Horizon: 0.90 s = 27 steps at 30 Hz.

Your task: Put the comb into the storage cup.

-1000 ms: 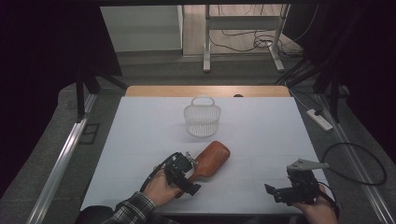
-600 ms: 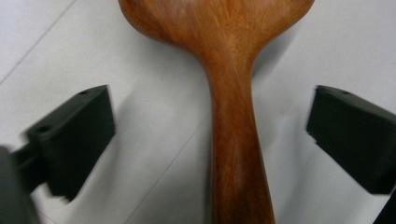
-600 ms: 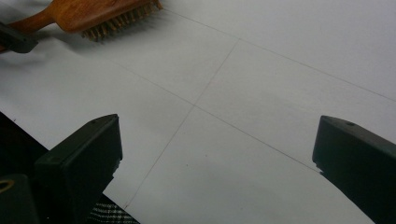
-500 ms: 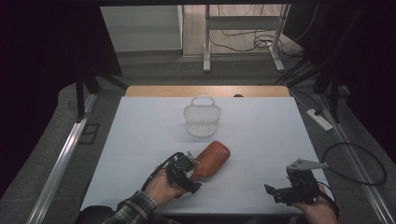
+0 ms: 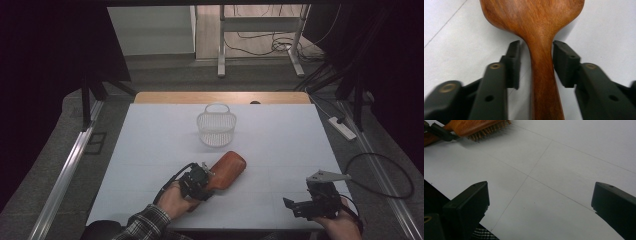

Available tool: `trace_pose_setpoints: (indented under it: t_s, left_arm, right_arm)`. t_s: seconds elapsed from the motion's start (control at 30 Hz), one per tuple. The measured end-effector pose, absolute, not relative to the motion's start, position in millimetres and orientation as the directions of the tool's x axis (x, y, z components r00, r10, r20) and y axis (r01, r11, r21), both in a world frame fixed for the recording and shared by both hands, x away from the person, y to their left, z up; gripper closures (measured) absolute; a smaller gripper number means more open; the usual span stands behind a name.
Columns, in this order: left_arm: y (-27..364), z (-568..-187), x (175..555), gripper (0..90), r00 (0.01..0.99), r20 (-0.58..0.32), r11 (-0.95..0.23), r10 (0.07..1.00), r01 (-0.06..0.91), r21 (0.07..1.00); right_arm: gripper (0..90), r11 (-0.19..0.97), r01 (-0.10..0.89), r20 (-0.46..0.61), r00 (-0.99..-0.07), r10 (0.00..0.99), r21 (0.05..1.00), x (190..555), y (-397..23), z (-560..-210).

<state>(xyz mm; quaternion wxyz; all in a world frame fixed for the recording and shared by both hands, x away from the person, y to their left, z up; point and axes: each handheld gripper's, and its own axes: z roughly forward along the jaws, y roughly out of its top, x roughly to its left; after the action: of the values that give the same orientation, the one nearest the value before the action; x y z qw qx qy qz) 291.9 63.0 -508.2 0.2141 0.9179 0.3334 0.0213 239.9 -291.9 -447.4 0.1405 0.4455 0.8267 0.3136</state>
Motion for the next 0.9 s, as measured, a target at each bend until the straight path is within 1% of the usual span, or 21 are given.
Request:
trace_pose_setpoints:
  t_s: [0.03, 0.07, 0.2, 0.33, 0.5, 0.57, 0.8, 0.9]
  left_arm:
    - [63.2, -508.2, 291.9, 62.7, 0.777, -0.106, -0.685, 0.621, 0.604, 0.408]
    - [63.3, -508.1, 291.9, 66.8, 0.777, -0.106, -0.686, 0.62, 0.603, 0.408]
    - [65.0, -507.5, 292.5, 71.9, 0.778, -0.088, -0.69, 0.622, 0.597, 0.408]
    - [69.2, -508.4, 296.7, 72.4, 0.776, -0.136, -0.677, 0.616, 0.609, 0.413]
    - [70.2, -507.9, 297.8, 72.6, 0.782, -0.146, -0.68, 0.606, 0.604, 0.415]
    - [73.0, -507.5, 299.3, 72.6, 0.796, -0.152, -0.687, 0.586, 0.588, 0.428]
    - [75.9, -507.7, 301.3, 72.8, 0.803, -0.168, -0.682, 0.572, 0.579, 0.447]
    - [76.3, -506.8, 301.5, 72.8, 0.81, -0.161, -0.687, 0.564, 0.569, 0.453]
  right_arm:
    - [1.8, 0.407, 0.649, 0.047, -0.563, 0.825, 0.643, 240.0, -291.9, -447.4]
    - [1.8, 0.407, 0.649, 0.047, -0.564, 0.825, 0.643, 240.0, -291.9, -447.4]
    - [1.8, 0.407, 0.649, 0.046, -0.563, 0.825, 0.643, 240.0, -291.7, -447.4]
    - [1.9, 0.408, 0.648, 0.045, -0.564, 0.824, 0.644, 240.0, -291.7, -447.4]
    - [1.9, 0.408, 0.647, 0.045, -0.565, 0.824, 0.644, 239.9, -291.8, -447.4]
    - [1.9, 0.409, 0.646, 0.045, -0.566, 0.823, 0.645, 239.8, -291.7, -447.2]
    - [1.9, 0.409, 0.647, 0.047, -0.567, 0.822, 0.643, 239.9, -291.8, -447.3]
    - [1.9, 0.409, 0.648, 0.048, -0.566, 0.823, 0.643, 239.8, -291.8, -447.3]
